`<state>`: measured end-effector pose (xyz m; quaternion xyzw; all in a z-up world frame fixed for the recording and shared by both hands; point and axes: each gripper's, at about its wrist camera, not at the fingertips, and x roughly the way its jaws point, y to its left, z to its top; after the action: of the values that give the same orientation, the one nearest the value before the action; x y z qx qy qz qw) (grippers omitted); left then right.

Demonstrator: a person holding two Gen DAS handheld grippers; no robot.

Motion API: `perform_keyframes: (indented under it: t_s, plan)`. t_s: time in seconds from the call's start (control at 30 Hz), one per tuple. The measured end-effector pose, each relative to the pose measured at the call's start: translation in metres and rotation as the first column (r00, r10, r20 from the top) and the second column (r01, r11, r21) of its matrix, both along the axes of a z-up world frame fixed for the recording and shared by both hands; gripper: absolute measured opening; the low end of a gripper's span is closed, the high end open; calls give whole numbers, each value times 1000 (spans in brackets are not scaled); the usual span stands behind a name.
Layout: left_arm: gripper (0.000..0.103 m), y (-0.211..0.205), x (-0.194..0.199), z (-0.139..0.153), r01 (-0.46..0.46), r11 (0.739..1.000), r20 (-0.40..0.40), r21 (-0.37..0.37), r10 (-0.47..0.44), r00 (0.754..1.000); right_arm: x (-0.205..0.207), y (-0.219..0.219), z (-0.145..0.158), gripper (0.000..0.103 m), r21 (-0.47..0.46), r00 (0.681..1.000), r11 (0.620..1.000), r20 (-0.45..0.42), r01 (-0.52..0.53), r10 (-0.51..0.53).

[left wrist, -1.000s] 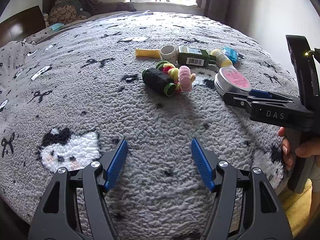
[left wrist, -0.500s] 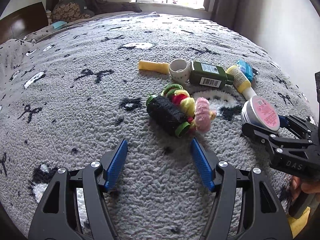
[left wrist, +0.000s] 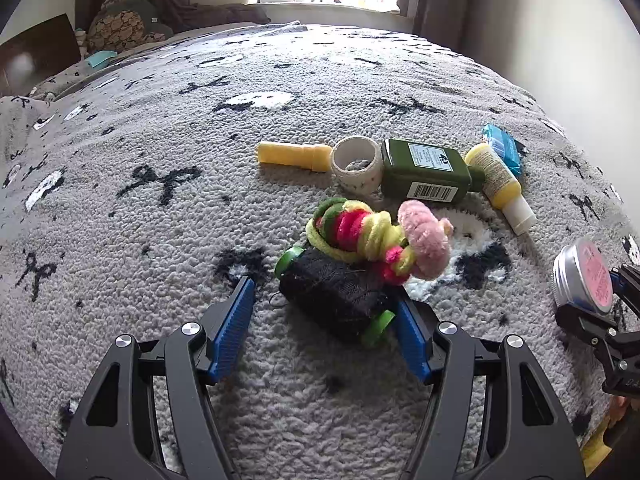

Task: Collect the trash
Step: 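Grasp the black hair roller with the left tool while the right tool grasps the pink tin, then carry the hair roller and pink tin down to the bin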

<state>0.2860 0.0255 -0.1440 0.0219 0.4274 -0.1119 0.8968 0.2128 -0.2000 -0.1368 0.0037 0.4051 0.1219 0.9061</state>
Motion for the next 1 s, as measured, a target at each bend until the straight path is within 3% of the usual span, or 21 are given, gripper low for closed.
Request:
perform_keyframes:
  t_s: [0.1, 0.2, 0.63, 1.0]
  plan:
    - [45, -2, -2, 2, 5, 1000, 5, 5, -5, 1000, -3, -3, 1, 71, -1, 1000, 1000, 1, 4, -4]
    - [42, -2, -10, 4, 9, 1000, 2, 8, -9, 1000, -7, -6, 2, 71, -1, 1000, 1000, 4, 6, -6]
    - [41, -8, -93, 12, 35, 999, 4, 0, -35, 999, -57, -12, 25, 71, -15, 998, 1000, 68, -15, 16]
    - [41, -26, -181, 30, 88, 995, 69, -45, -85, 994, -129, -22, 35, 71, -38, 990, 999, 139, -2, 7]
